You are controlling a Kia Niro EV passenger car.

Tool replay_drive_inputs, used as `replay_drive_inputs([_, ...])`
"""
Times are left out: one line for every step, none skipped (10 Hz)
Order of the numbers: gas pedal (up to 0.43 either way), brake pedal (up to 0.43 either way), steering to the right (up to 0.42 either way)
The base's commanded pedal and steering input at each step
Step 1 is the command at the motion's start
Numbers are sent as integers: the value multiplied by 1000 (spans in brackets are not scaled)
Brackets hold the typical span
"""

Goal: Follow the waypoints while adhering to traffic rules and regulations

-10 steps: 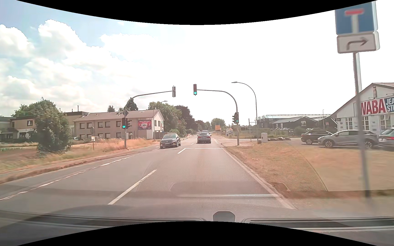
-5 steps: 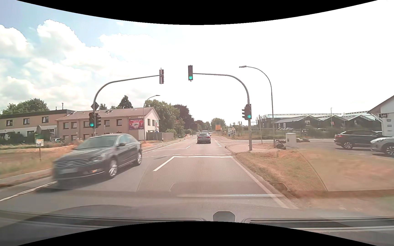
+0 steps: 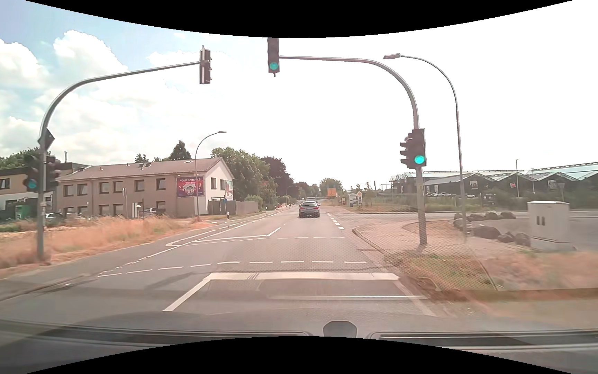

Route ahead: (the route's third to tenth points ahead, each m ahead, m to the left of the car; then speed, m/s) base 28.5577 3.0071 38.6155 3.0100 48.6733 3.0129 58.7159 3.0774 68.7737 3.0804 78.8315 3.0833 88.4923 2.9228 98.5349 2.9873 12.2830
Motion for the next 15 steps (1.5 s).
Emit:
replay_drive_inputs([130, 0, -2])
replay_drive_inputs([138, 0, -2])
replay_drive_inputs([138, 0, -2])
replay_drive_inputs([138, 0, -2])
replay_drive_inputs([138, 0, -2])
replay_drive_inputs([138, 0, -2])
replay_drive_inputs([138, 0, -2])
replay_drive_inputs([138, 0, -2])
replay_drive_inputs([138, 0, -2])
replay_drive_inputs([150, 0, -2])
replay_drive_inputs([150, 0, -2])
replay_drive_inputs([150, 0, -2])
replay_drive_inputs([150, 0, -2])
replay_drive_inputs([157, 0, -3])
replay_drive_inputs([157, 0, -2])
